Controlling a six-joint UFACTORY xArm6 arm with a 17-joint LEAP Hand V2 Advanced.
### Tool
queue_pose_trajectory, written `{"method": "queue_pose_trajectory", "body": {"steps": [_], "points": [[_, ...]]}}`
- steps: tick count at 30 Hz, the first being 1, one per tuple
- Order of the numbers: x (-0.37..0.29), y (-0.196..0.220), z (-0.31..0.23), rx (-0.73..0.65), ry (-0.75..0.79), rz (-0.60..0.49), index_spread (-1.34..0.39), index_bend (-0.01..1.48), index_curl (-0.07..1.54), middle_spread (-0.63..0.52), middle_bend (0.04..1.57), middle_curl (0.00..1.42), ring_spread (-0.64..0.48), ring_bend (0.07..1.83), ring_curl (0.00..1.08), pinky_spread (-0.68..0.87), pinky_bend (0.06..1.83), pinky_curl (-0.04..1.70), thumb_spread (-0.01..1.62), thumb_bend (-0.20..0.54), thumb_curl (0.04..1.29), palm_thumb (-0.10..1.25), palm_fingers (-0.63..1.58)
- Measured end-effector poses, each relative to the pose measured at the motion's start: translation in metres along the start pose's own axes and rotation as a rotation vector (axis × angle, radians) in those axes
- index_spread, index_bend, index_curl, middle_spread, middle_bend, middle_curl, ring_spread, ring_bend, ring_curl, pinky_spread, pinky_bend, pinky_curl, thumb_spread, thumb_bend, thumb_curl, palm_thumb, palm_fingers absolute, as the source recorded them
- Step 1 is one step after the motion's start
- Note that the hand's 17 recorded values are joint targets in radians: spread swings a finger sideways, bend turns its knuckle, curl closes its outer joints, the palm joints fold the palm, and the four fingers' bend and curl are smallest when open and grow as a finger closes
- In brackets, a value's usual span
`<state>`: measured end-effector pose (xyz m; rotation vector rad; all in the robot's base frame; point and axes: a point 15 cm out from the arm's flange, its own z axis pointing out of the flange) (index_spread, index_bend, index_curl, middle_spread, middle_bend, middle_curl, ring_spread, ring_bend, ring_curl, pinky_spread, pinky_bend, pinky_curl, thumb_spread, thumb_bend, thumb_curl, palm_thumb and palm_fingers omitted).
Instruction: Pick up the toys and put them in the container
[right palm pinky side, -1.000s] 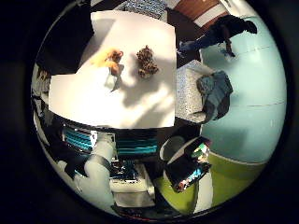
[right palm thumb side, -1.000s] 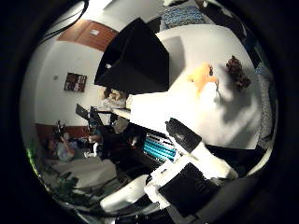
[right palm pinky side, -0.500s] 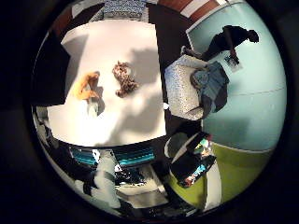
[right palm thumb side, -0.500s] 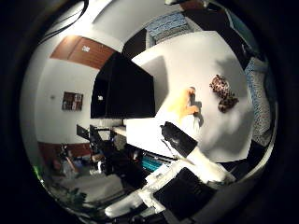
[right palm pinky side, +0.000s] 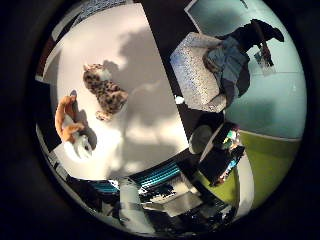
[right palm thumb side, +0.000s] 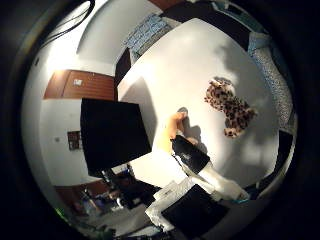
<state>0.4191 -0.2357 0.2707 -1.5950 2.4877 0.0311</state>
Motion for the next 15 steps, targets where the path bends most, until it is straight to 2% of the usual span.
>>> {"method": "queue_pose_trajectory", "body": {"steps": [5, 15], "points": [[0.015, -0.003, 0.028, -0.001, -0.019, 0.053, -0.09, 0.15, 0.26, 0.22, 0.20, 0.32, 0.26, 0.36, 0.25, 0.42, 0.47, 0.30, 1.12, -0.021, 0.36, 0.63, 0.09], [0.022, 0.013, 0.075, -0.078, -0.028, 0.076, -0.09, 0.15, 0.25, 0.23, 0.21, 0.33, 0.25, 0.37, 0.26, 0.43, 0.48, 0.30, 1.12, -0.024, 0.36, 0.59, 0.08]]}}
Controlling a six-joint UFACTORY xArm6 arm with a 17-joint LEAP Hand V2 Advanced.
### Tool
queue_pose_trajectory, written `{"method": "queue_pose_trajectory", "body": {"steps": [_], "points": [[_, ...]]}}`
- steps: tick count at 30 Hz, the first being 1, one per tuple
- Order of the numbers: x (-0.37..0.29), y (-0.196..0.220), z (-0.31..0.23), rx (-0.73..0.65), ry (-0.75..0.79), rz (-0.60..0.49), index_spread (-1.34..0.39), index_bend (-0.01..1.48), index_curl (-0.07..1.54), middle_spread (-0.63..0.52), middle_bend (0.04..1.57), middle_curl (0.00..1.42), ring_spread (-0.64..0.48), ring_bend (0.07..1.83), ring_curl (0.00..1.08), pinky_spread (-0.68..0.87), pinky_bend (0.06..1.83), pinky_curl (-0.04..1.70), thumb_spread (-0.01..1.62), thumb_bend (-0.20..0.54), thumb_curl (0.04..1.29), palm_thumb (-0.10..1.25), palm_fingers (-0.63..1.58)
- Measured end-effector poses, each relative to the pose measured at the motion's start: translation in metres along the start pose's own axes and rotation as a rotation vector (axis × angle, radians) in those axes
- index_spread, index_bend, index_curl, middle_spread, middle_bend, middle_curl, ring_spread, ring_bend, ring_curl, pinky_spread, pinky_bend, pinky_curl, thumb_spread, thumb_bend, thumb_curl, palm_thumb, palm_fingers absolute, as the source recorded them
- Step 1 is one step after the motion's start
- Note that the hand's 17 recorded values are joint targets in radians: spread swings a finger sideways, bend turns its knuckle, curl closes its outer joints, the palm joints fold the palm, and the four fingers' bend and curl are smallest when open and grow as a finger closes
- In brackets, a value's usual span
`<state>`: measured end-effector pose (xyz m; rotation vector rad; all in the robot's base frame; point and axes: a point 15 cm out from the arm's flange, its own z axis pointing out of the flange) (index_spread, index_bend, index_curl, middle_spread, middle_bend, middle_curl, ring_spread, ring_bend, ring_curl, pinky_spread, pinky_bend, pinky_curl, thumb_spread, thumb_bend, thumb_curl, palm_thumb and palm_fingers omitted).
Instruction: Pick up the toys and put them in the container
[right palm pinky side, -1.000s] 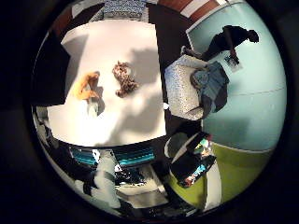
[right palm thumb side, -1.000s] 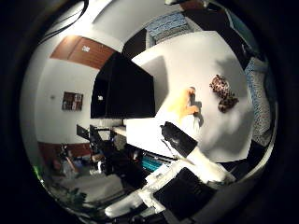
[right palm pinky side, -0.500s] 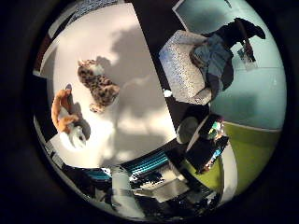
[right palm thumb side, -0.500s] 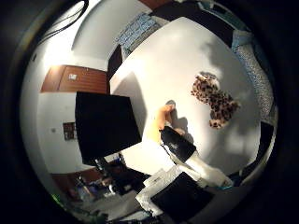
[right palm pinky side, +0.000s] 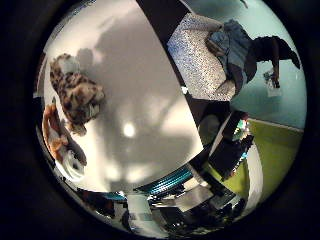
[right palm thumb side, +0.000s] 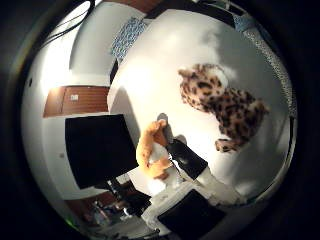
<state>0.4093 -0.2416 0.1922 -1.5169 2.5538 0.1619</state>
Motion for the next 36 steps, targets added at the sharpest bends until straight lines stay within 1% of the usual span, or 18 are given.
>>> {"method": "queue_pose_trajectory", "body": {"steps": [4, 9, 14, 18, 22, 23, 25, 27, 29, 30, 31, 33, 34, 36], "points": [[0.001, 0.005, 0.007, -0.017, -0.002, 0.005, -0.09, 0.14, 0.25, 0.23, 0.21, 0.33, 0.26, 0.39, 0.26, 0.44, 0.48, 0.30, 1.12, -0.023, 0.36, 0.57, 0.09], [-0.006, 0.031, 0.037, -0.092, -0.004, -0.006, -0.09, 0.15, 0.25, 0.23, 0.23, 0.33, 0.26, 0.39, 0.26, 0.44, 0.49, 0.30, 1.12, -0.025, 0.35, 0.55, 0.09], [-0.021, 0.037, 0.060, -0.147, -0.001, -0.040, -0.10, 0.15, 0.25, 0.23, 0.24, 0.33, 0.26, 0.40, 0.25, 0.45, 0.49, 0.30, 1.12, -0.025, 0.34, 0.52, 0.11], [-0.023, 0.039, 0.065, -0.160, 0.003, -0.042, -0.09, 0.15, 0.25, 0.22, 0.26, 0.34, 0.24, 0.44, 0.26, 0.44, 0.47, 0.29, 1.12, -0.022, 0.34, 0.52, 0.16], [-0.019, 0.040, 0.070, -0.175, 0.019, -0.050, -0.10, 0.15, 0.25, 0.13, 0.33, 0.35, 0.20, 0.51, 0.27, 0.41, 0.44, 0.28, 1.11, -0.018, 0.34, 0.54, 0.26], [-0.019, 0.040, 0.070, -0.175, 0.019, -0.049, -0.11, 0.15, 0.25, 0.08, 0.35, 0.36, 0.17, 0.54, 0.27, 0.38, 0.43, 0.27, 1.11, -0.019, 0.34, 0.55, 0.31], [-0.018, 0.039, 0.069, -0.170, 0.020, -0.050, -0.13, 0.15, 0.25, 0.00, 0.41, 0.39, 0.07, 0.62, 0.29, 0.29, 0.44, 0.27, 1.10, -0.017, 0.34, 0.58, 0.39], [-0.018, 0.035, 0.067, -0.154, 0.024, -0.053, -0.17, 0.15, 0.24, -0.08, 0.50, 0.42, -0.04, 0.71, 0.31, 0.16, 0.45, 0.26, 1.10, -0.017, 0.35, 0.60, 0.50], [-0.016, 0.028, 0.063, -0.125, 0.035, -0.059, -0.20, 0.15, 0.24, -0.15, 0.56, 0.45, -0.15, 0.81, 0.35, 0.00, 0.52, 0.26, 1.10, -0.015, 0.35, 0.63, 0.61], [-0.015, 0.027, 0.062, -0.117, 0.040, -0.062, -0.23, 0.16, 0.25, -0.18, 0.61, 0.48, -0.20, 0.87, 0.38, -0.11, 0.59, 0.29, 1.10, -0.016, 0.36, 0.64, 0.69], [-0.014, 0.024, 0.059, -0.107, 0.041, -0.062, -0.26, 0.17, 0.25, -0.21, 0.63, 0.50, -0.24, 0.89, 0.39, -0.20, 0.65, 0.29, 1.10, -0.013, 0.36, 0.66, 0.71], [-0.013, 0.023, 0.054, -0.097, 0.042, -0.064, -0.32, 0.20, 0.28, -0.27, 0.69, 0.55, -0.30, 0.99, 0.43, -0.38, 0.76, 0.33, 1.10, -0.009, 0.37, 0.70, 0.89], [-0.013, 0.022, 0.052, -0.093, 0.043, -0.064, -0.34, 0.21, 0.30, -0.28, 0.70, 0.57, -0.32, 1.01, 0.45, -0.43, 0.80, 0.35, 1.10, -0.009, 0.38, 0.72, 0.92], [-0.014, 0.021, 0.048, -0.084, 0.044, -0.066, -0.41, 0.29, 0.36, -0.32, 0.77, 0.63, -0.34, 1.05, 0.48, -0.49, 0.87, 0.39, 1.09, -0.006, 0.40, 0.78, 1.10]]}}
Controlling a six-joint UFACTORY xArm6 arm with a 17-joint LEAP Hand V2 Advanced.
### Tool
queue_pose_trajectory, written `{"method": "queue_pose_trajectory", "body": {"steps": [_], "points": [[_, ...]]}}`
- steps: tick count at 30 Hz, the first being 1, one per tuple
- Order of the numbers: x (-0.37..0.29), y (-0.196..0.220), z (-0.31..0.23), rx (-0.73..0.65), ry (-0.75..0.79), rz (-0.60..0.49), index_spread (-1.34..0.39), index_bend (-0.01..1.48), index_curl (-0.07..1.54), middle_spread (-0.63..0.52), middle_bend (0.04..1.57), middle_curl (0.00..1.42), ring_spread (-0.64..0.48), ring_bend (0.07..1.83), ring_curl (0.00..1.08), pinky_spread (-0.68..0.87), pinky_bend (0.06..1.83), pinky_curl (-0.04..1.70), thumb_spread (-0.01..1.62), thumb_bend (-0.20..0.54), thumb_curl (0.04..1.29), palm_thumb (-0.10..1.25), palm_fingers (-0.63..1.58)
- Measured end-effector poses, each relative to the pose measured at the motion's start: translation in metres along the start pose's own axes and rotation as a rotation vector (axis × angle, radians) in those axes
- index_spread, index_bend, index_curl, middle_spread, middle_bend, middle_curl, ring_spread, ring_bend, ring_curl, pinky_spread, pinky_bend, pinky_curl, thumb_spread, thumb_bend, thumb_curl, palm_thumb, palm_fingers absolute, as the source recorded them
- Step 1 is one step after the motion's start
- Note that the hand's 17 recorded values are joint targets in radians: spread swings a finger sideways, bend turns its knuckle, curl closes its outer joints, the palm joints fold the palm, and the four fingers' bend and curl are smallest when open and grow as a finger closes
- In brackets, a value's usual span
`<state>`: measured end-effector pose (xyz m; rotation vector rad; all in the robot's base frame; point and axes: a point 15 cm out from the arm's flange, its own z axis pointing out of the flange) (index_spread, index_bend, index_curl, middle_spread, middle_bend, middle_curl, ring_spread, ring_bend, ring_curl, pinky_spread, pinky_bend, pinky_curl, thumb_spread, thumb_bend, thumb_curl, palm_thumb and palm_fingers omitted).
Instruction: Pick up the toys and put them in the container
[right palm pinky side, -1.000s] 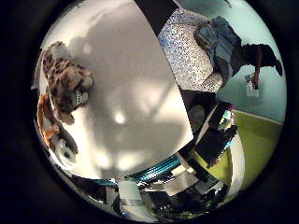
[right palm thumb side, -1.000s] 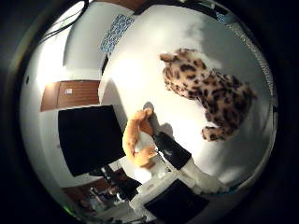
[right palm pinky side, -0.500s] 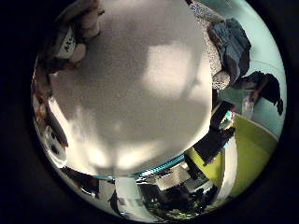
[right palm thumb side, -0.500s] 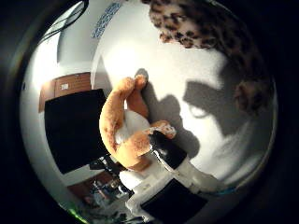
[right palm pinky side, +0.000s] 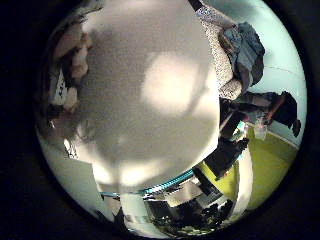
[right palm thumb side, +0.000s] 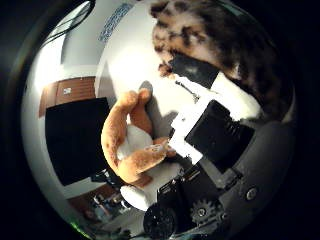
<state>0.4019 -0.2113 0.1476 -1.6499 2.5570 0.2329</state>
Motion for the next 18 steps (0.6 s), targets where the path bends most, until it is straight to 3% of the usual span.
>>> {"method": "queue_pose_trajectory", "body": {"steps": [3, 6, 10, 18], "points": [[0.001, -0.001, -0.008, 0.015, 0.011, -0.008, -0.46, 0.48, 0.49, -0.33, 0.85, 0.72, -0.33, 1.13, 0.55, -0.48, 1.00, 0.48, 1.06, -0.004, 0.43, 0.86, 1.19], [0.001, -0.003, -0.023, 0.043, 0.026, -0.024, -0.47, 0.69, 0.66, -0.33, 0.97, 0.82, -0.31, 1.23, 0.62, -0.41, 1.17, 0.59, 1.03, -0.010, 0.46, 0.92, 1.11], [-0.002, -0.003, -0.062, 0.113, 0.037, -0.038, -0.43, 0.89, 0.83, -0.31, 1.08, 0.93, -0.29, 1.29, 0.69, -0.32, 1.28, 0.70, 1.01, -0.009, 0.51, 0.99, 1.07], [-0.021, 0.036, -0.160, 0.214, 0.045, -0.089, -0.33, 1.02, 0.95, -0.24, 1.21, 0.99, -0.28, 1.32, 0.80, -0.25, 1.31, 0.86, 0.98, -0.014, 0.61, 1.04, 1.02]]}}
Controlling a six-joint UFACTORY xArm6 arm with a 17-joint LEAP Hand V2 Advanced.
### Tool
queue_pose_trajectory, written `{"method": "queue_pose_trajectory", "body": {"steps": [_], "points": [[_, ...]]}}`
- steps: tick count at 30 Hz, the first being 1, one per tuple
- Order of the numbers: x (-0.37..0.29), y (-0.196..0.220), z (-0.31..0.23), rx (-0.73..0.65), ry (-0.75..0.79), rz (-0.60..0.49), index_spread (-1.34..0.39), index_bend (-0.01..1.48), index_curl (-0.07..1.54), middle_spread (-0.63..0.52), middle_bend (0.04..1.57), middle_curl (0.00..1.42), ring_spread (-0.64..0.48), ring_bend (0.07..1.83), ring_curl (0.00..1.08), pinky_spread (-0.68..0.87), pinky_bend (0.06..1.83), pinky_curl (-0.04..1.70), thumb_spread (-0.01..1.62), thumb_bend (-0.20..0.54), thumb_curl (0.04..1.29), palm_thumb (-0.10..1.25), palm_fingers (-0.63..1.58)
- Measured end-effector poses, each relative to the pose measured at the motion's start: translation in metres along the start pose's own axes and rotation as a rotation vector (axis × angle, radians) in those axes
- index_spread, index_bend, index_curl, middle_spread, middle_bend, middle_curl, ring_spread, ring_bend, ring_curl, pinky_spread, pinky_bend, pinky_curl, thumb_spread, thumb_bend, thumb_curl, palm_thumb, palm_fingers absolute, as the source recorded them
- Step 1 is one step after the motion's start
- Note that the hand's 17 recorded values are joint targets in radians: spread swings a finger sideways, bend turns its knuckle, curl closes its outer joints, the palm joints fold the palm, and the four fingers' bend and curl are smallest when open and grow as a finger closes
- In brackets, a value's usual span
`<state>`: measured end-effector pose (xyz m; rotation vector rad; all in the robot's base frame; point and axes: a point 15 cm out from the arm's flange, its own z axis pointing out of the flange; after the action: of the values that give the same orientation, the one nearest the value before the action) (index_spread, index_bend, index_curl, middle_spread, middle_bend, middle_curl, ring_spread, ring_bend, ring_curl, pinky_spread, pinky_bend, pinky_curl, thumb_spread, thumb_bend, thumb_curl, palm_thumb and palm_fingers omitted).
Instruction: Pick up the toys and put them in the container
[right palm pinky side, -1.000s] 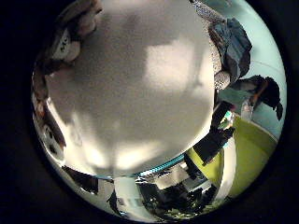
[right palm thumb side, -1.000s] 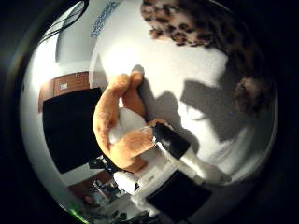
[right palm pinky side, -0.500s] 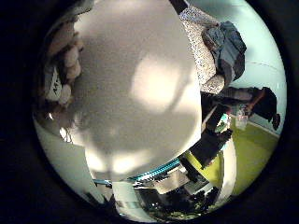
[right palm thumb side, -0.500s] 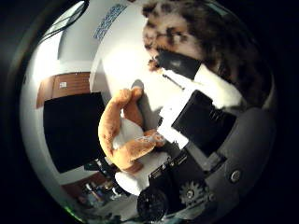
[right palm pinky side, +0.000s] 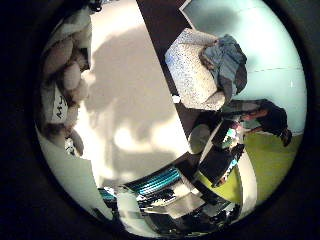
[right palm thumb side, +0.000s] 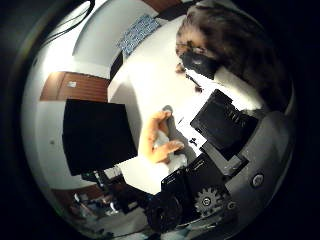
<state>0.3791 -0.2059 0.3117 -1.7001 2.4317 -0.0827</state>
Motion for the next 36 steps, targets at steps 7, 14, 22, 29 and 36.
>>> {"method": "queue_pose_trajectory", "body": {"steps": [7, 14, 22, 29, 36], "points": [[-0.049, 0.026, -0.109, 0.036, -0.012, -0.109, -0.31, 1.03, 0.99, -0.20, 1.26, 0.98, -0.29, 1.31, 0.87, -0.22, 1.30, 0.95, 0.94, -0.014, 0.67, 1.04, 0.99], [-0.129, 0.051, -0.196, 0.094, -0.043, -0.272, -0.30, 1.02, 1.00, -0.19, 1.27, 0.97, -0.29, 1.29, 0.91, -0.22, 1.27, 1.02, 0.92, -0.016, 0.70, 1.03, 0.99], [-0.231, 0.078, -0.233, 0.131, -0.113, -0.419, -0.30, 1.01, 1.01, -0.19, 1.27, 0.96, -0.29, 1.27, 0.94, -0.23, 1.24, 1.06, 0.92, -0.018, 0.72, 1.03, 1.00], [-0.316, 0.098, -0.249, 0.130, -0.177, -0.547, -0.30, 0.99, 1.02, -0.19, 1.26, 0.96, -0.30, 1.25, 0.96, -0.23, 1.21, 1.09, 0.90, -0.016, 0.73, 1.03, 1.01], [-0.383, 0.089, -0.244, 0.177, -0.226, -0.612, -0.30, 0.98, 1.02, -0.19, 1.25, 0.96, -0.31, 1.23, 0.97, -0.24, 1.19, 1.11, 0.89, -0.016, 0.74, 1.03, 1.02]]}}
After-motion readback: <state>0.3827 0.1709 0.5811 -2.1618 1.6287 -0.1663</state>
